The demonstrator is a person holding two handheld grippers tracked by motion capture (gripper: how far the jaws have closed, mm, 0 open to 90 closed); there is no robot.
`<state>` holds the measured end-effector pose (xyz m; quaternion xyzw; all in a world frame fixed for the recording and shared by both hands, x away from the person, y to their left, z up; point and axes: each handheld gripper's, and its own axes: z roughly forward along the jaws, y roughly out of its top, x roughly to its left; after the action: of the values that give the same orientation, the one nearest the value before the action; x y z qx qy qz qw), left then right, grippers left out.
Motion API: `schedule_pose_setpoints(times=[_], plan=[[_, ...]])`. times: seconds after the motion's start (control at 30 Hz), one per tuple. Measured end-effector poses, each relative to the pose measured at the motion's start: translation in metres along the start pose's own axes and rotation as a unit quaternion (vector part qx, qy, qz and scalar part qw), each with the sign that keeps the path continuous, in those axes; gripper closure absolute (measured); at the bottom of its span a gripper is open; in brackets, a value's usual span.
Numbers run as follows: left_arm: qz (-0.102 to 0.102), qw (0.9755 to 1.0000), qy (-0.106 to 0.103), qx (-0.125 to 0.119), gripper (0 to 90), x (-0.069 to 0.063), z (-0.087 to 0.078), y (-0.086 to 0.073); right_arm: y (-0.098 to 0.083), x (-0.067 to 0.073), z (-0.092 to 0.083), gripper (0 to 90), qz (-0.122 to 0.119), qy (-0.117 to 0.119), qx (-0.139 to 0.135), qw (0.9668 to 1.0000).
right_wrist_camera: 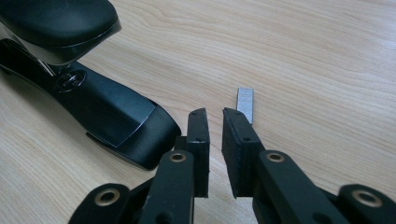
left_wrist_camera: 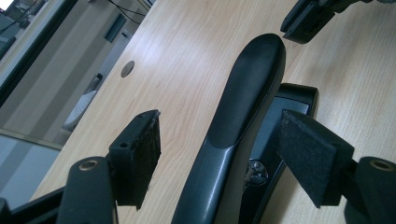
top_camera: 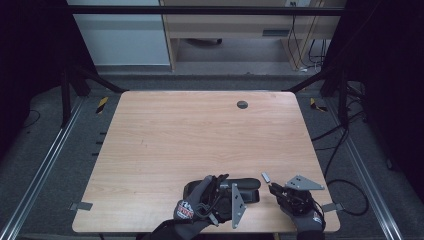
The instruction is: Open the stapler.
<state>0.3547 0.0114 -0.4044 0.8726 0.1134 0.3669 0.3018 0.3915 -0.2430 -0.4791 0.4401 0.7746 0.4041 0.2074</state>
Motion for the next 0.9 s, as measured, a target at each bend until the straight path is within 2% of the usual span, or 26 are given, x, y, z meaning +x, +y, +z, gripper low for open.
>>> schedule_pose_setpoints(times=[0.2, 0.27, 0.33, 0.5, 0.6, 0.9], plan=[[0.006, 1.0000, 0.005, 0.001, 29.3, -0.005, 0.003, 0.001, 0.000, 0.001, 0.000, 83.6, 0.002, 0.003, 0.002, 1.0000], [0.016, 0.9998, 0.009, 0.006, 29.1, -0.005, 0.004, 0.002, 0.000, 0.001, 0.000, 83.7, -0.001, 0.003, 0.003, 1.0000], [0.012, 0.9999, 0.009, 0.003, 29.1, -0.007, 0.005, 0.002, 0.000, 0.001, 0.001, 83.7, -0.001, 0.003, 0.003, 1.0000], [0.026, 0.9995, 0.009, 0.014, 29.0, -0.009, 0.007, 0.003, 0.000, 0.001, 0.001, 83.7, -0.001, 0.006, 0.004, 1.0000], [0.020, 0.9997, 0.008, 0.009, 29.1, -0.012, 0.010, 0.003, 0.000, 0.001, 0.001, 83.7, -0.003, 0.006, 0.003, 1.0000], [0.034, 0.9992, 0.013, 0.018, 29.1, -0.018, 0.019, 0.005, 0.000, 0.002, 0.001, 86.6, 0.000, 0.008, 0.004, 1.0000]])
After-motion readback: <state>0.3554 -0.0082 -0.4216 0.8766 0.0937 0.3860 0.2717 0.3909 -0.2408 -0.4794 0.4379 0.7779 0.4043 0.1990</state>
